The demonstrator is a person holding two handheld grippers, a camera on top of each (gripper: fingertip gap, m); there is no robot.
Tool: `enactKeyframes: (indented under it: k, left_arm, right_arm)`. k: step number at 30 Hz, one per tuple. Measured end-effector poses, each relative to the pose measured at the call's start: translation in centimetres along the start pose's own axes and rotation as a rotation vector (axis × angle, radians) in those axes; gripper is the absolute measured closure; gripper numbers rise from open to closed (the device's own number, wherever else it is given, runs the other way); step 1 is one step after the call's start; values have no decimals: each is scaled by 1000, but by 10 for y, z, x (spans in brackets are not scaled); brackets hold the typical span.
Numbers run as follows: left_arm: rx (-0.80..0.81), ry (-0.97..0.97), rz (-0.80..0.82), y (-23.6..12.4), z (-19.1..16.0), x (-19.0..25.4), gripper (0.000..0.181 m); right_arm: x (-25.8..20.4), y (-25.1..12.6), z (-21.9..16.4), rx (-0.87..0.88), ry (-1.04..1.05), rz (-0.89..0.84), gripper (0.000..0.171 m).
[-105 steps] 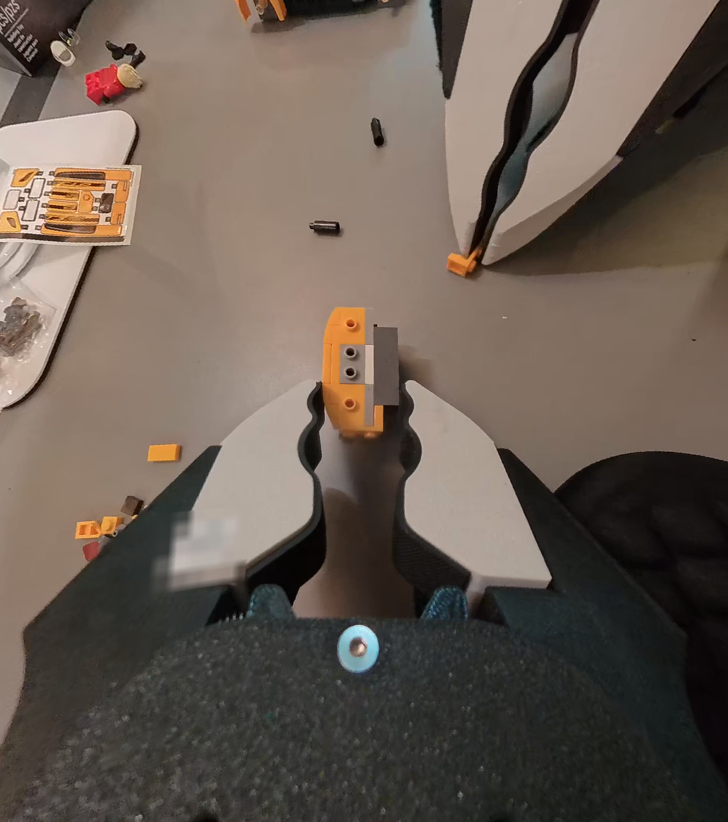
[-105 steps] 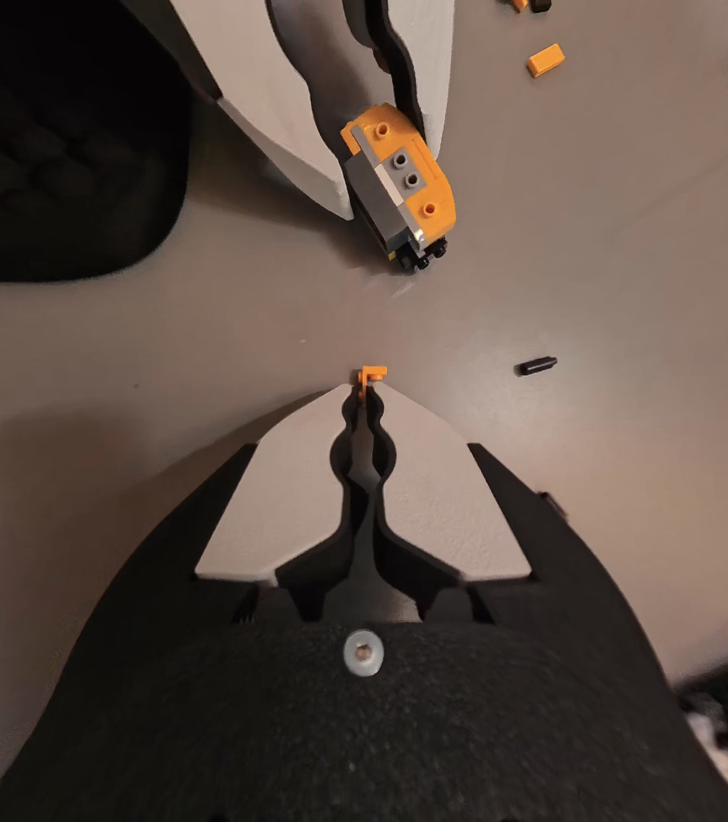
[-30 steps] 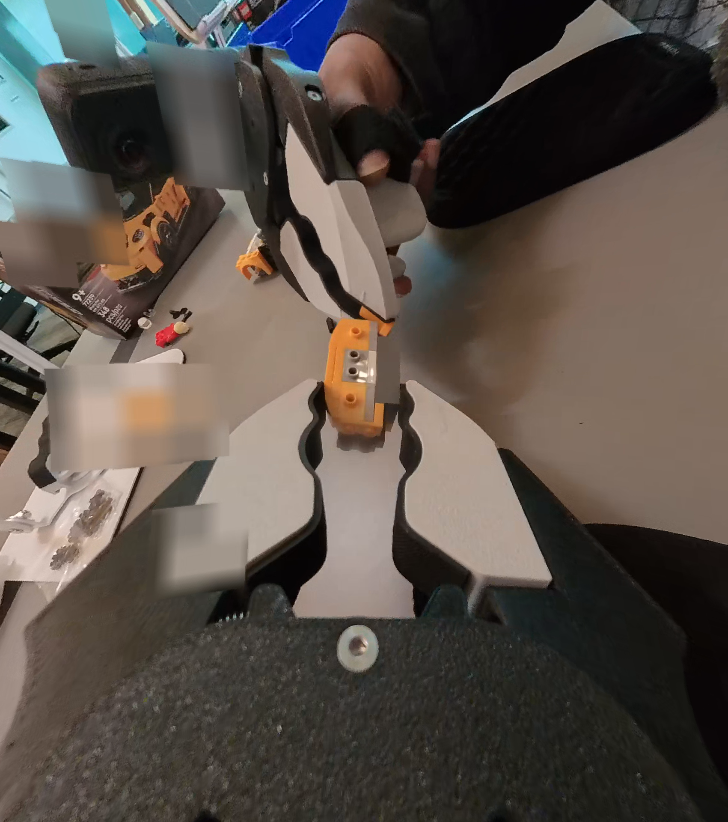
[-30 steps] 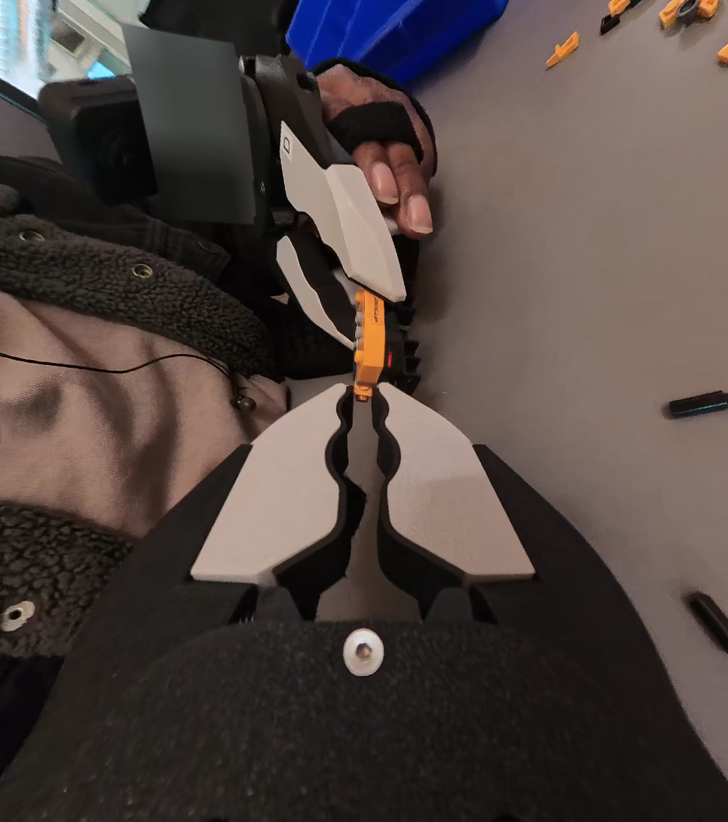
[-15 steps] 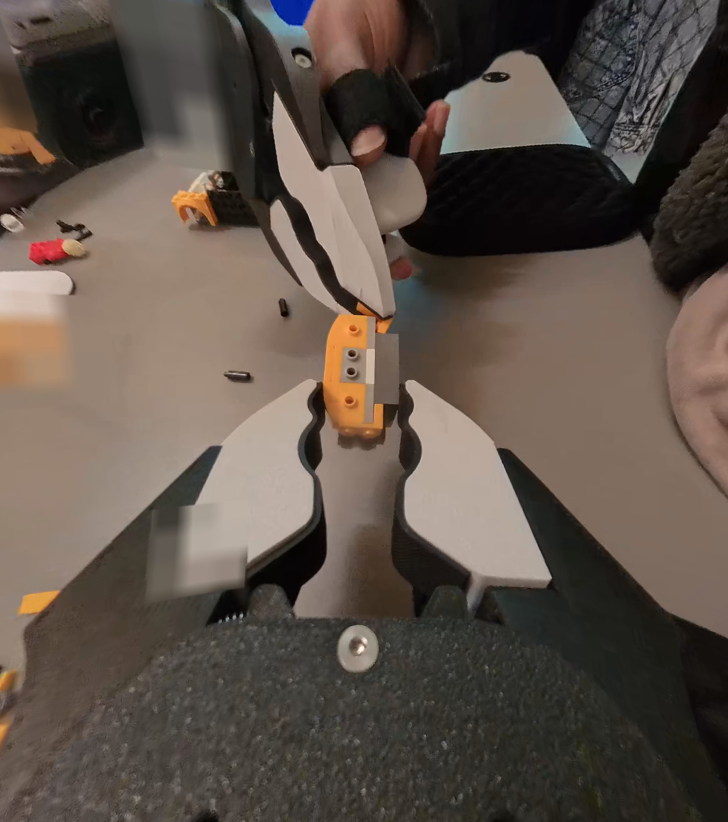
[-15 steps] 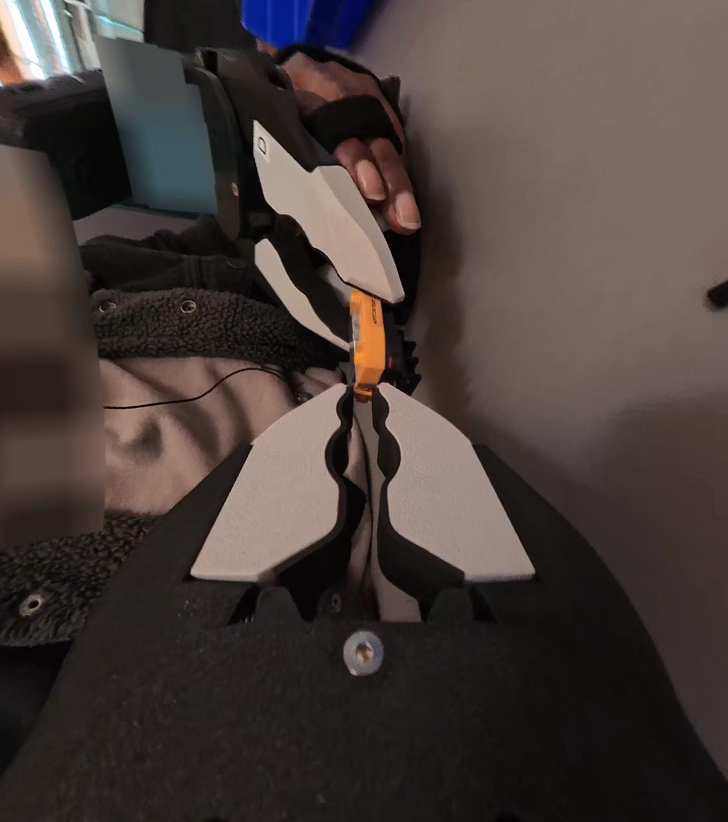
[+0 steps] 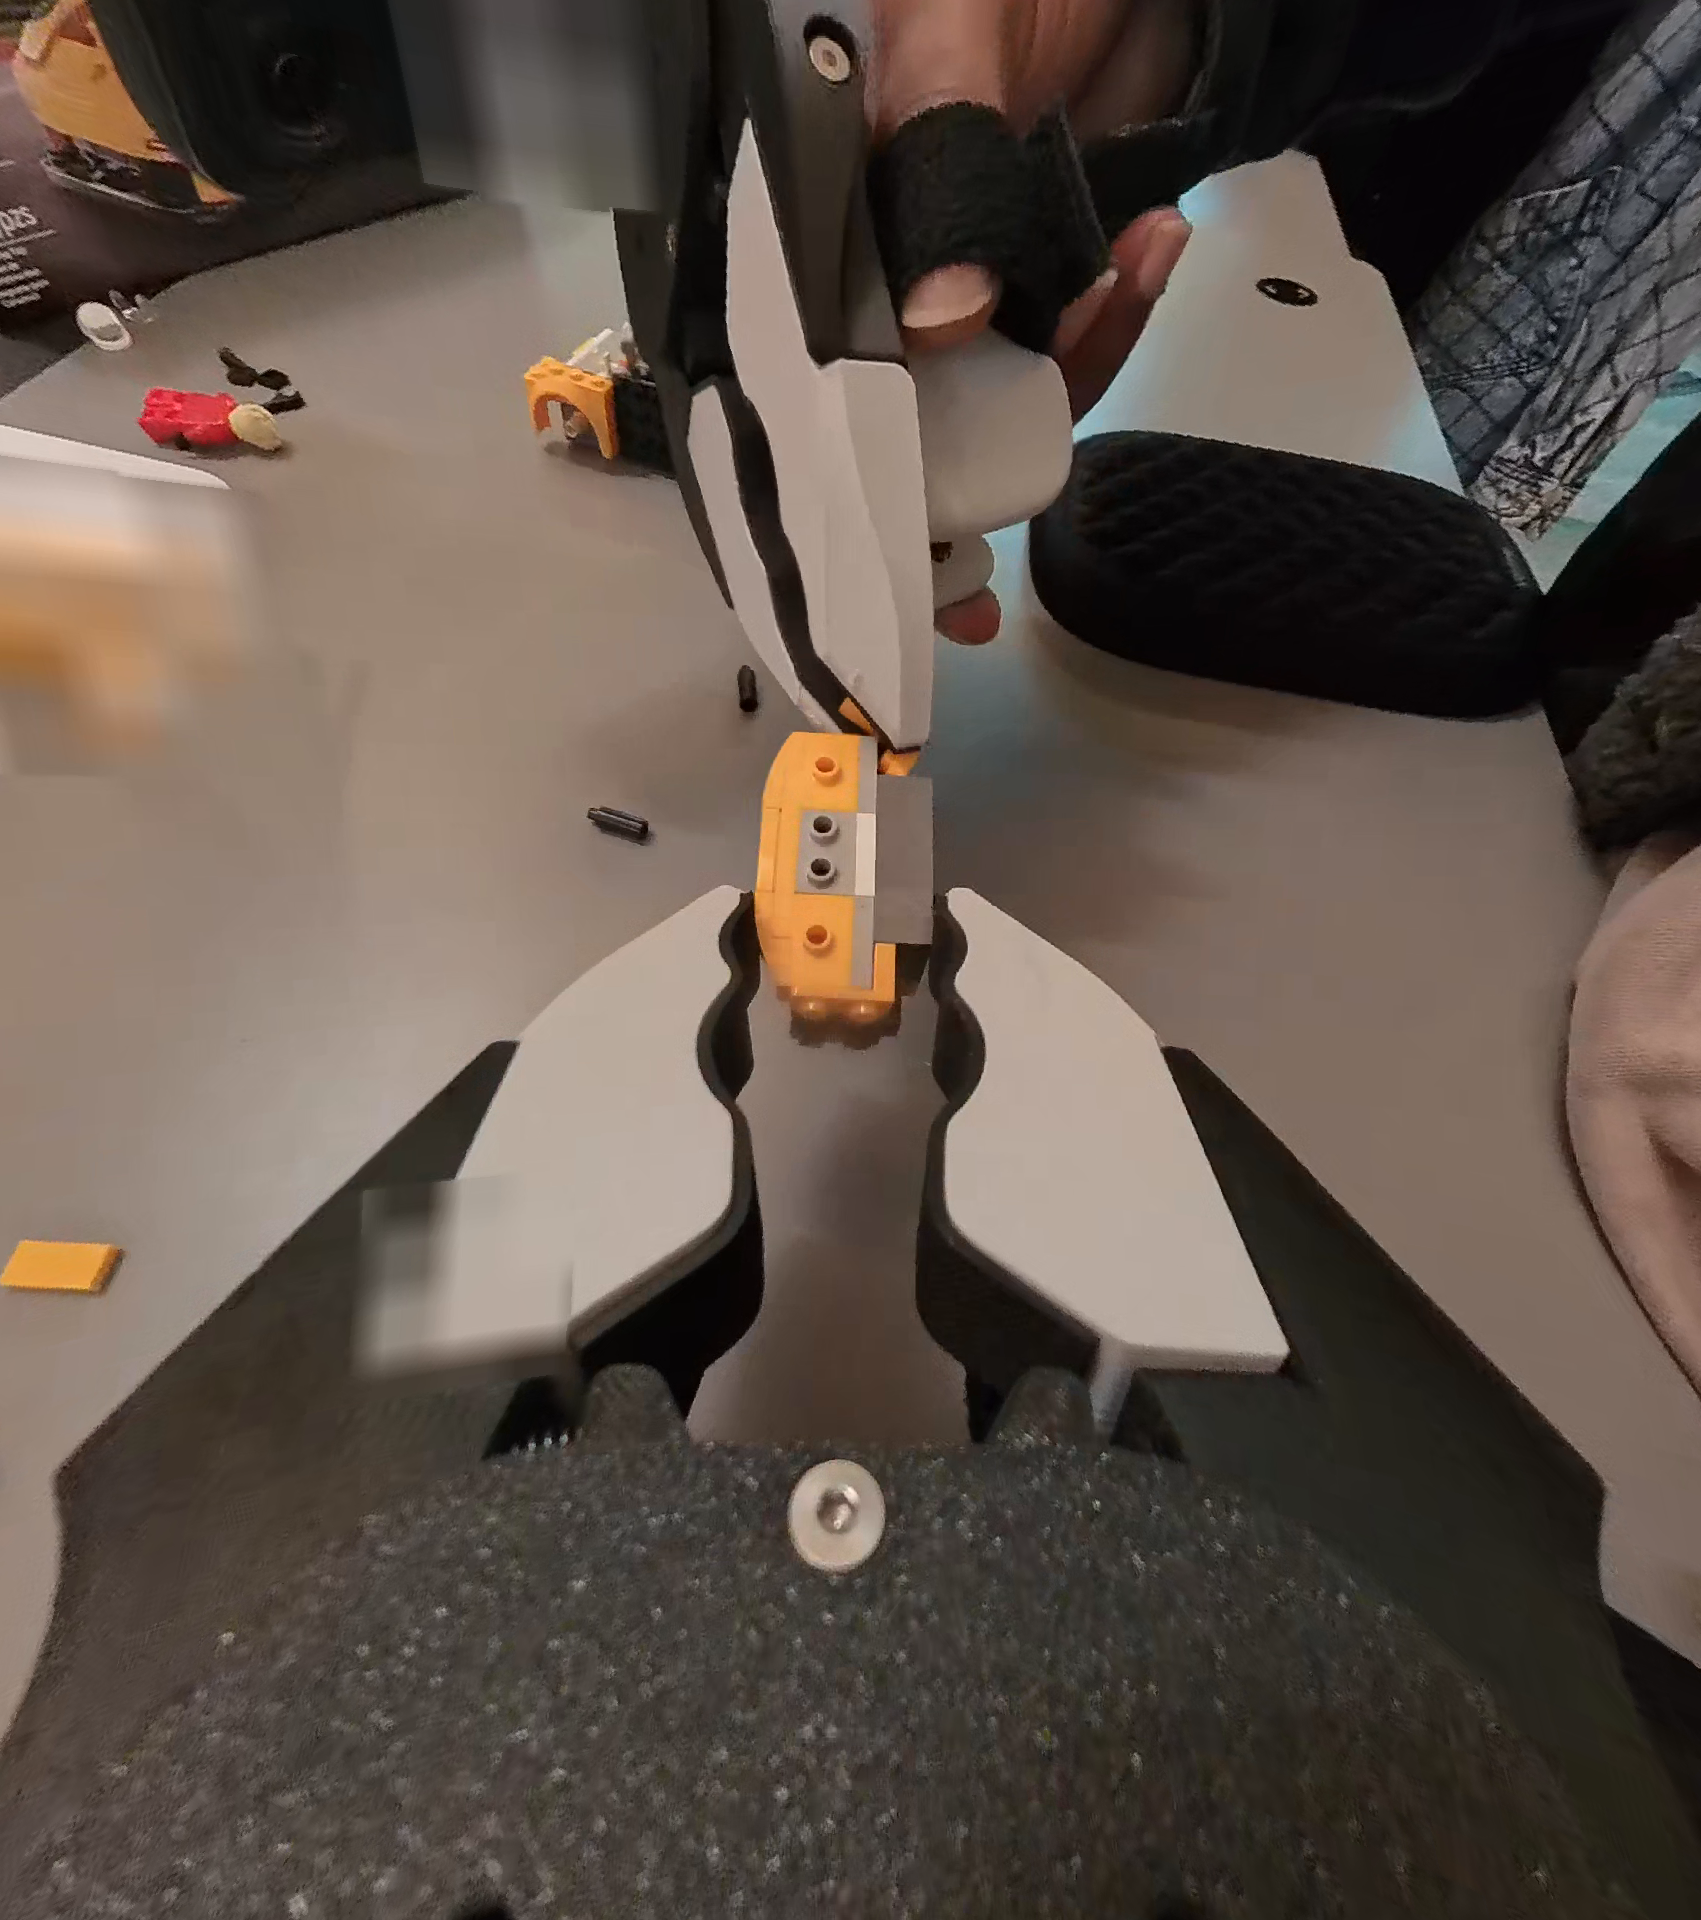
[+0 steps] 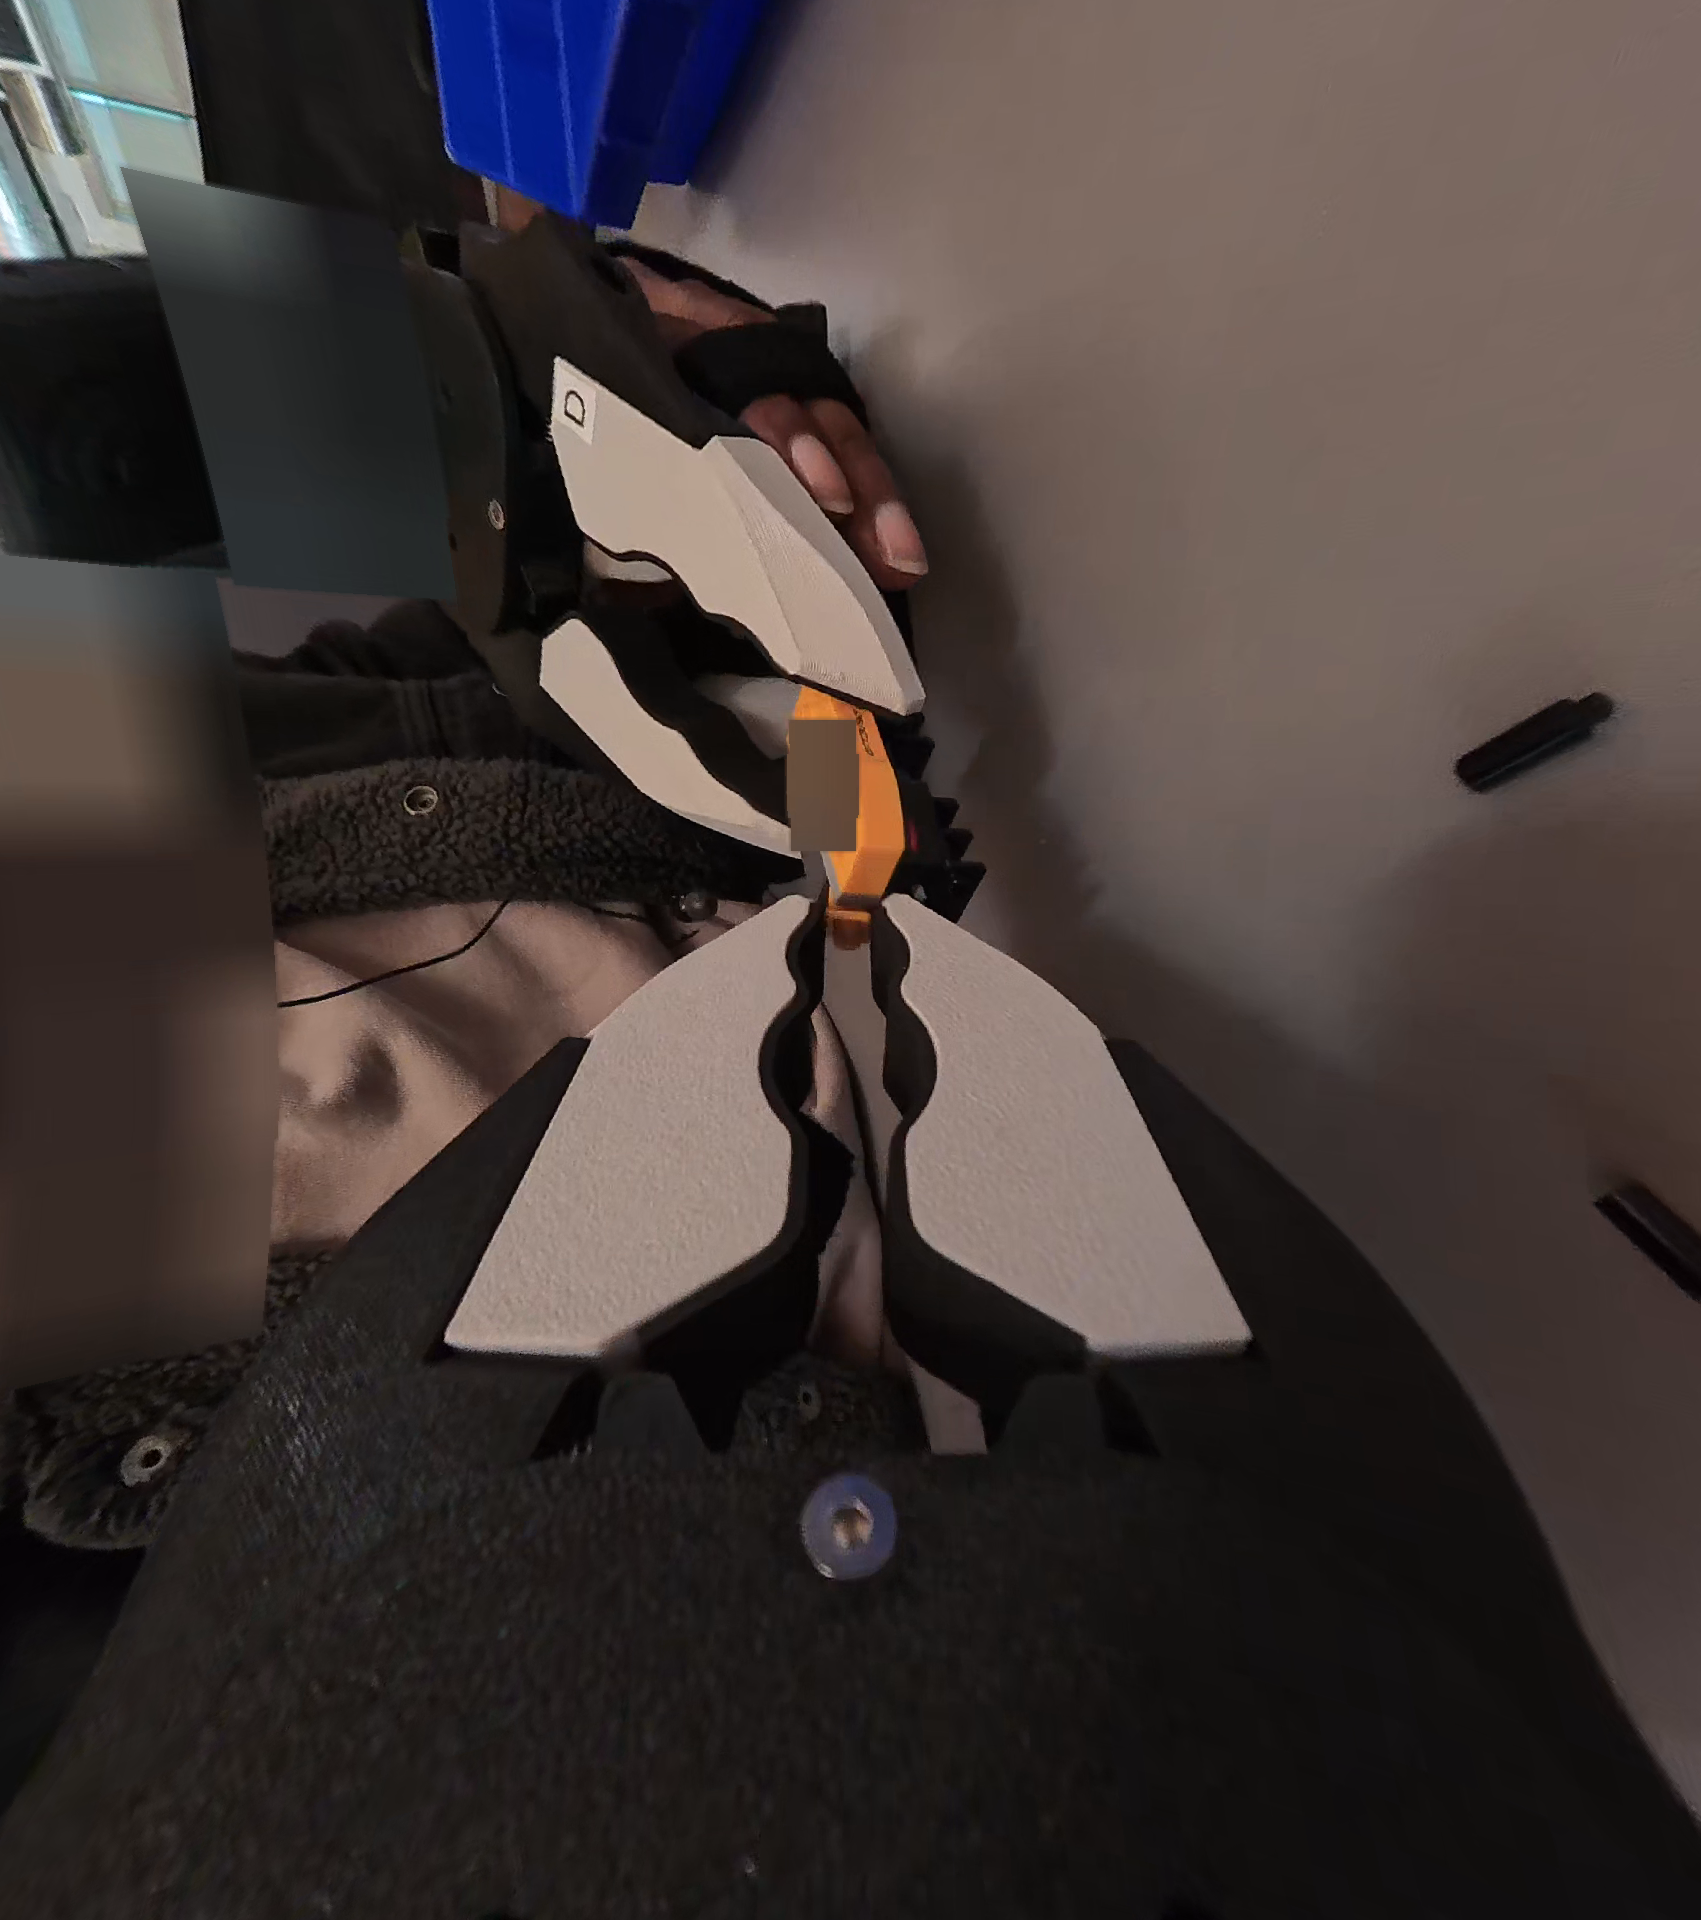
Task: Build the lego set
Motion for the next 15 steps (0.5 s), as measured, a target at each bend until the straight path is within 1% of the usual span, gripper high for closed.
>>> enactKeyframes:
  k: [4, 8, 13, 15]
  left_arm:
    - [13, -36, 8, -2, 2, -4, 150]
    - [35, -116, -22, -5, 7, -8, 150]
    - [100, -294, -170, -8, 22, -7, 150]
    - [115, -369, -263, -7, 26, -4, 150]
  right_arm:
    - [-1, -4, 4, 23, 2, -16, 163]
    - [-6, -12, 9, 41, -23, -47, 163]
    - [-20, -24, 5, 4, -103, -98, 163]
    - [-27, -28, 0, 1, -131, -103, 163]
Point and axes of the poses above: each gripper's, where its closed fingertips meet, y out along the fingers, z out of its top, x = y × z across the jaws, the point moved 1 cm from there along -y, back along the fingers, and after that the axes turned 14 degrees about -x, right-handed, at the moved point
